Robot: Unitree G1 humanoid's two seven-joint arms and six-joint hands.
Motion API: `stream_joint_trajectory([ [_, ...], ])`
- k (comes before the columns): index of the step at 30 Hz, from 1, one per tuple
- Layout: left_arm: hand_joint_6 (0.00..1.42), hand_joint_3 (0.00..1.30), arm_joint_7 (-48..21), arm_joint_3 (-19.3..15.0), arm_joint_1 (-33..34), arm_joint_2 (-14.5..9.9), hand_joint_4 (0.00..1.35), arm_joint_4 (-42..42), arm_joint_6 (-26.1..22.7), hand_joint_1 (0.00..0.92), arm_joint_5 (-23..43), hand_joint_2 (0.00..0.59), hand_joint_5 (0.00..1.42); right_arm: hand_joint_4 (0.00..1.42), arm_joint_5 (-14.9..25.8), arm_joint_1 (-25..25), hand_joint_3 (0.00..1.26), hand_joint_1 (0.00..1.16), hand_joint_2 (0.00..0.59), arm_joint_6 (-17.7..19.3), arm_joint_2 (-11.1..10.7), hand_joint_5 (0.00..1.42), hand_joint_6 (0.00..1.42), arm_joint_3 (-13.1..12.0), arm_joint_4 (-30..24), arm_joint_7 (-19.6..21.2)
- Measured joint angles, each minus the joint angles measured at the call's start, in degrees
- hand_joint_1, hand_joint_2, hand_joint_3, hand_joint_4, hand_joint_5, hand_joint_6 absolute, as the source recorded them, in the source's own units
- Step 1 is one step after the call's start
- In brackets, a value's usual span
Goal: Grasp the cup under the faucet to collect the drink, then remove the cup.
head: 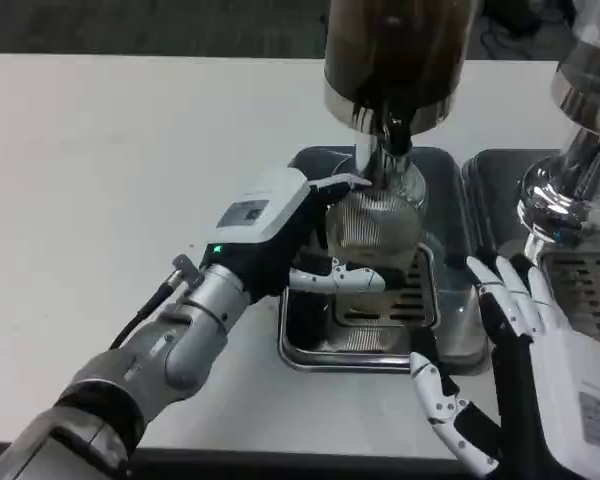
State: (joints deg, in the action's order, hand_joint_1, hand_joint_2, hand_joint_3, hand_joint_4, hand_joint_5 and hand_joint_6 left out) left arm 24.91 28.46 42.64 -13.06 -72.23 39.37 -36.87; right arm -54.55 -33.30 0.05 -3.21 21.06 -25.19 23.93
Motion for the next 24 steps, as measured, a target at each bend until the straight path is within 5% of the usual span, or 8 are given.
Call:
stream_joint_trajectory([
  [11,0.41,0.04,0.0,0.7,0.0,-0.2,0.08,0.0,-0.6,0.261,-0.1,0.075,0.3,0.11,0.3,0.2,0.22,0.37,0.446,0.0,0.1,0.05,0.1,0.0,0.2,0.0],
  [24,0.27,0.0,-0.5,0.9,0.0,-0.4,0.0,0.2,-0.9,0.167,-0.1,0.039,0.19,0.11,0.5,0.4,0.22,0.37,0.45,0.0,0.1,0.06,0.1,0.1,0.5,0.0],
])
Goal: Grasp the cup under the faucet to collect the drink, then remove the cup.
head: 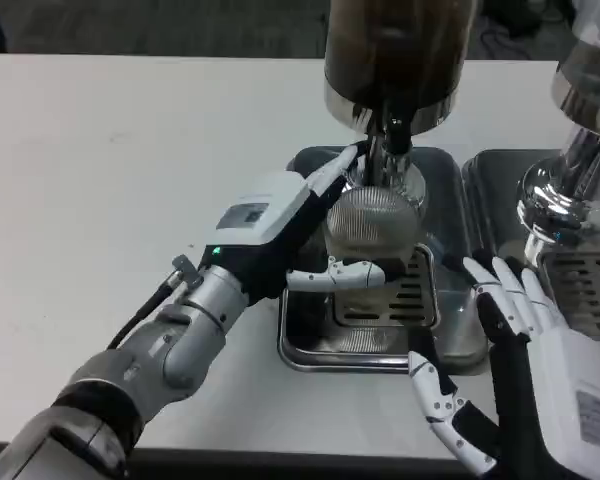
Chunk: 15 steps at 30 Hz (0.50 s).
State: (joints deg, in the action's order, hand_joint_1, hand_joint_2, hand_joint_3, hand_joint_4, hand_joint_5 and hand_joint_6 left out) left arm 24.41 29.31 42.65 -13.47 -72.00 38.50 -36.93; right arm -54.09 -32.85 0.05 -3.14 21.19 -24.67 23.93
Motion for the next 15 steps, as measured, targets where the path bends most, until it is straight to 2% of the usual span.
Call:
stream_joint_trajectory([
  [6,0.24,0.0,-0.3,-0.1,0.0,-0.2,0.0,0.7,-0.1,0.131,0.1,0.024,0.18,0.11,0.5,0.3,0.22,0.38,0.455,0.0,0.0,0.07,0.1,0.0,0.2,0.0],
  [15,0.25,0.0,-0.3,-2.2,-0.7,-2.7,0.0,3.9,3.3,0.11,0.7,0.024,0.17,0.11,1.1,2.0,0.22,0.38,0.455,0.0,0.0,0.07,0.1,0.2,1.2,0.0],
])
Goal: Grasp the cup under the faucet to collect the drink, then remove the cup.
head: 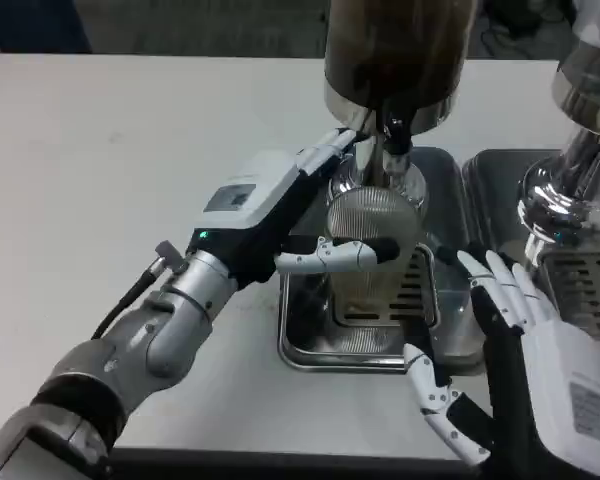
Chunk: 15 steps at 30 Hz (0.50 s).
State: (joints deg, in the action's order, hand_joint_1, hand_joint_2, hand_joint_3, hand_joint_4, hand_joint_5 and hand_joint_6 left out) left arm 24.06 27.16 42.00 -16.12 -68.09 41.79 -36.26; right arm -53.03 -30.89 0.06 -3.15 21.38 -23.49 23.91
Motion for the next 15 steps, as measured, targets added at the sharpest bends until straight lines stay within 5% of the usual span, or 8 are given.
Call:
stream_joint_trajectory([
  [6,0.25,0.0,-0.4,-1.8,-2.1,-1.8,0.0,2.6,3.0,0.103,1.0,0.023,0.17,0.12,0.7,1.2,0.22,0.38,0.455,0.0,-0.1,0.07,0.1,0.2,0.7,0.0],
  [15,0.25,0.01,-5.3,-8.1,-10.7,-9.2,0.01,12.3,10.5,0.047,7.1,0.012,0.17,0.12,1.0,1.9,0.22,0.38,0.455,0.0,-0.5,0.07,0.1,-0.5,0.9,0.0],
])
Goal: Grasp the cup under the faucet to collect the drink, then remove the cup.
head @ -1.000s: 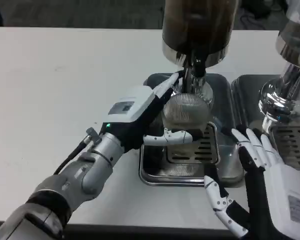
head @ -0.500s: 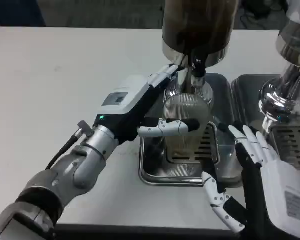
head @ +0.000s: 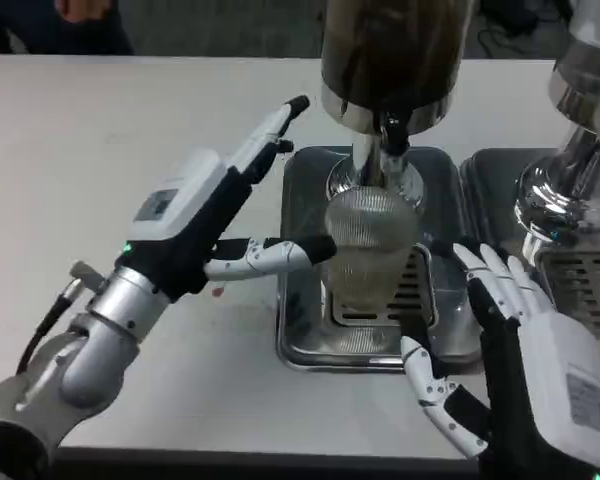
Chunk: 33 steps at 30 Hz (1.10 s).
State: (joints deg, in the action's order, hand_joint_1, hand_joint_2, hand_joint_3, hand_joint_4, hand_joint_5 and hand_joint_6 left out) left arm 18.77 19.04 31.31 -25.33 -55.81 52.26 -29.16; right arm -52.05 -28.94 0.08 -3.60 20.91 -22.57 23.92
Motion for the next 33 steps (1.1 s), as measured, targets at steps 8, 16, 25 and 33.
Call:
stream_joint_trajectory([
  [8,0.26,0.2,-12.0,-7.7,-7.8,-5.9,0.23,11.6,6.4,0.0,16.0,0.04,0.3,0.12,1.9,2.3,0.22,0.38,0.455,0.0,-0.7,0.07,0.11,-1.7,1.5,0.0],
  [16,0.22,0.23,-38.8,-11.2,-8.9,-6.9,0.22,23.8,1.7,0.0,44.7,0.049,0.31,0.12,4.2,4.4,0.22,0.38,0.455,0.1,-1.4,0.07,0.11,-2.4,4.2,0.0],
  [25,0.09,0.04,-64.9,-15.3,-6.2,-6.0,0.0,37.6,-22.8,0.0,65.0,0.052,0.1,0.12,6.2,6.1,0.22,0.38,0.455,0.1,-2.1,0.07,0.11,-2.9,5.5,-0.2],
  [33,0.04,0.03,-74.3,-16.9,-1.0,-1.6,0.0,40.1,-39.4,0.0,69.1,0.049,0.05,0.11,6.9,6.1,0.21,0.38,0.455,0.2,-2.2,0.07,0.11,-3.3,6.4,-0.2],
])
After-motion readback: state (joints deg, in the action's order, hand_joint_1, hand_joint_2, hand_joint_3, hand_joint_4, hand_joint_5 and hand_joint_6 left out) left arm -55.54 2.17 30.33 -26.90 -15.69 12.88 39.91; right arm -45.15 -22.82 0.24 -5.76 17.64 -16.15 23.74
